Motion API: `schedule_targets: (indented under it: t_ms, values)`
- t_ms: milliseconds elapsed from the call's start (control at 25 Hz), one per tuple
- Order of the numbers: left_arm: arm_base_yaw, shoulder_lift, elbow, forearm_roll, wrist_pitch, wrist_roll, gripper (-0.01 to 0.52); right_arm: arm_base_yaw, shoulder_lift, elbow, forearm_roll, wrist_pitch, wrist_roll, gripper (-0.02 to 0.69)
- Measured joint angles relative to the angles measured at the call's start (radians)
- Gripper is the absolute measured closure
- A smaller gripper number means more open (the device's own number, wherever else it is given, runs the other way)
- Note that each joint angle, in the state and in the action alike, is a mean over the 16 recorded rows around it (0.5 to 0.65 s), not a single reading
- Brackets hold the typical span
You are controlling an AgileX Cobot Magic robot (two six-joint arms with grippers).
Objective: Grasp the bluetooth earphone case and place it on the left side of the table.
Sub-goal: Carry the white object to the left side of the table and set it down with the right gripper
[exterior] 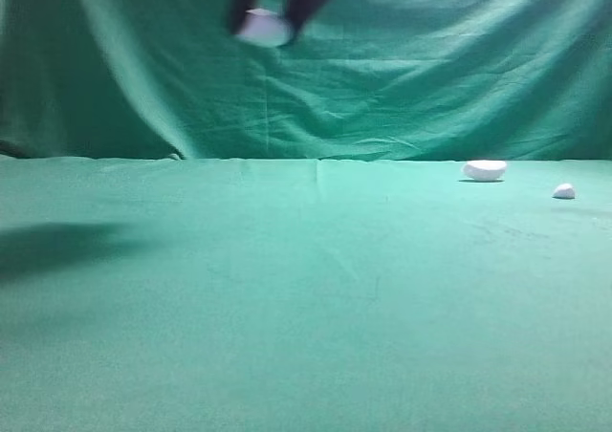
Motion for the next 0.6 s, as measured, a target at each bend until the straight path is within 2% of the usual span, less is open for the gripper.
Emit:
schedule_targets:
  t_ms: [280, 600]
  values:
    - [0.0, 0.0, 0.0, 0.0, 0.0, 0.0, 0.514, 0.057, 0.126, -0.069, 0.001, -0.074, -0.001, 0.323]
    - [0.0, 0.0, 0.0, 0.0, 0.0, 0.0, 0.514, 0.064, 0.133, -0.073, 0.002, -0.089, 0.0, 0.183]
